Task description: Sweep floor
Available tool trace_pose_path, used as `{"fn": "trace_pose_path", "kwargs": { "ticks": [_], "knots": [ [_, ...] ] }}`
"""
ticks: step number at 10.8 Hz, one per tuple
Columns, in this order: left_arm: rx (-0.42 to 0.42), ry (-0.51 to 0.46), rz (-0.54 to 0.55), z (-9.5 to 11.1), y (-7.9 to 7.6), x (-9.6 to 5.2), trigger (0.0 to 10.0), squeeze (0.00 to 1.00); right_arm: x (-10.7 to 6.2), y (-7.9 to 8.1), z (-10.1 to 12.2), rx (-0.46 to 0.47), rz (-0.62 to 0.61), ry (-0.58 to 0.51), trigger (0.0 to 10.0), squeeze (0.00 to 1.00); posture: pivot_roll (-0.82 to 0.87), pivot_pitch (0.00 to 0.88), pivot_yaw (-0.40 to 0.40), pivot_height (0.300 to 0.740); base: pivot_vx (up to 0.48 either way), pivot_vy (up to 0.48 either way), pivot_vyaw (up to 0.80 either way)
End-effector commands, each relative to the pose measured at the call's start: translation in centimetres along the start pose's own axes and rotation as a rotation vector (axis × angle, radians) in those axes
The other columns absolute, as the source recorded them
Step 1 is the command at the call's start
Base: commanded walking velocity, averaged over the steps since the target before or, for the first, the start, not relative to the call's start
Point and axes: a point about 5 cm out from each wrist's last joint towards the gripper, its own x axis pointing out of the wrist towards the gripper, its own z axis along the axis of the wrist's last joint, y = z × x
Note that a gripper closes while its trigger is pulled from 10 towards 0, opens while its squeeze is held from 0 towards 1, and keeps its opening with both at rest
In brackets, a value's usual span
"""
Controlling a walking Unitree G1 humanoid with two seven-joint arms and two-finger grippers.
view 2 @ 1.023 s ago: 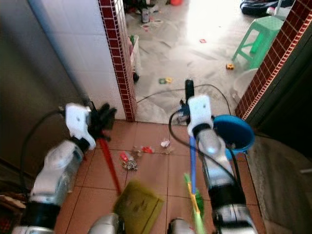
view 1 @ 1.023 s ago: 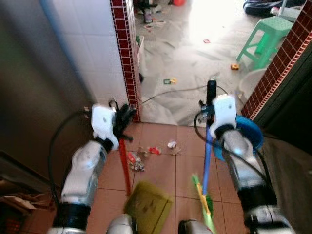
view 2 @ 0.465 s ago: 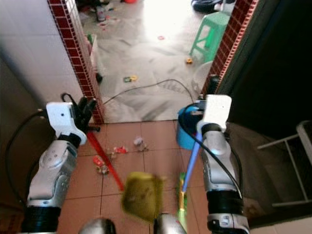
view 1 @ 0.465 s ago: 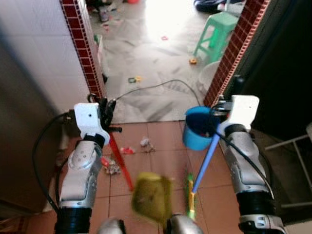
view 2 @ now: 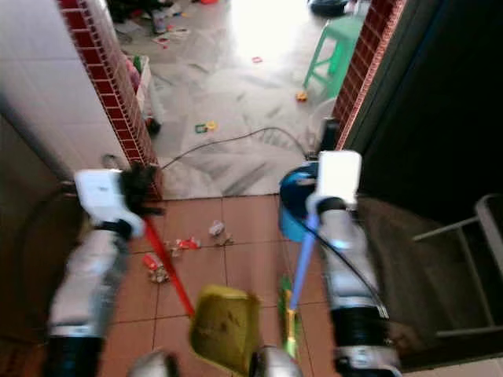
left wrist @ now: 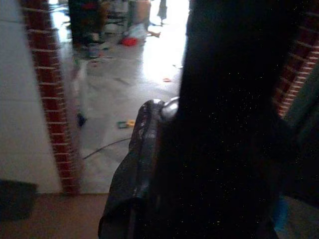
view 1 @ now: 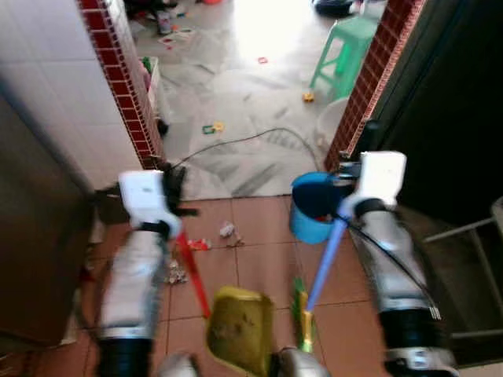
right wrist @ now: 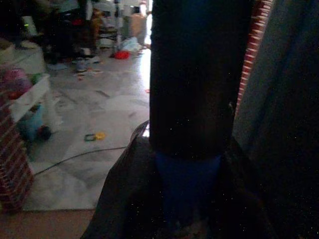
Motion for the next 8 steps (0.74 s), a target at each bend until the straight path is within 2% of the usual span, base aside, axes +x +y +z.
{"fn": "trace_pose_path", "kwargs": {
  "ticks": [1, 2, 8],
  "knots": [
    [-0.018, -0.030, -0.008, 0.80, -0.12, 0.34, 10.0, 0.00, 0.20, -0.14, 1.08, -0.011, -0.002, -0.046, 10.0, 0.00, -0.03, 0.033, -0.004, 0.740, 0.000, -0.371, 0.00],
    [-0.022, -0.033, -0.001, 0.94, 0.07, 0.55, 10.0, 0.00, 0.40, -0.54, 1.13, -0.019, -0.013, -0.047, 10.0, 0.00, -0.03, 0.033, -0.004, 0.740, 0.000, -0.371, 0.00],
    [-0.040, -0.050, 0.021, 1.36, 0.24, 0.90, 10.0, 0.00, 0.46, -0.77, 1.04, -0.026, -0.011, -0.041, 10.0, 0.00, -0.03, 0.029, -0.008, 0.740, 0.000, 0.000, 0.00]
  ]
}}
